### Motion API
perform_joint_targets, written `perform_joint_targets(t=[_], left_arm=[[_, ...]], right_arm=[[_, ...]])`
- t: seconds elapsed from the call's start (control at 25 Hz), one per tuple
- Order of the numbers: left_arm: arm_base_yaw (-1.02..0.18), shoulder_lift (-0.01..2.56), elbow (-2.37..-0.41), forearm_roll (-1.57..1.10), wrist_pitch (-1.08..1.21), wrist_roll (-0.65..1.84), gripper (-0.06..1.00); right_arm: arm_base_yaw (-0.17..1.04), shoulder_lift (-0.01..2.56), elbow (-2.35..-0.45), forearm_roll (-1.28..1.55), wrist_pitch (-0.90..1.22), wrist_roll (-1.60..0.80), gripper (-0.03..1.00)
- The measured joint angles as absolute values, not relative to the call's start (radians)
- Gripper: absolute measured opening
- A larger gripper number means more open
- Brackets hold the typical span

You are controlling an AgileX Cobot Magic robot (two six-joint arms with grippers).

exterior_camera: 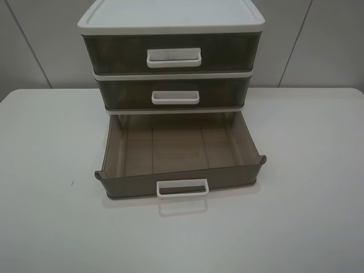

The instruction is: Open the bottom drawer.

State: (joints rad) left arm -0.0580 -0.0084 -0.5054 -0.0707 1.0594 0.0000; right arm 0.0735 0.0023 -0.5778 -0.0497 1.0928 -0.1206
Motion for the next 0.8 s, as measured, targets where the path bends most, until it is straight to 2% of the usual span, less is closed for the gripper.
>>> perform_joint_targets(t=[0.12, 0.6, 0.8], left_arm=[[-0.058, -0.008, -0.505, -0.071, 1.059, 0.0, 0.74], [-0.058, -0.008, -0.505, -0.071, 1.059, 0.0, 0.74], [-0.058, -0.008, -0.505, -0.071, 1.059, 0.0, 0.74]], right_arm=[[0.074, -0.004, -0.528, -0.05, 1.077, -0.121, 0.78], [0.071, -0.004, -0.526, -0.049, 1.068, -0.11, 0.78], [-0.032, -0.004, -0.525, -0.049, 1.068, -0.096, 0.78]])
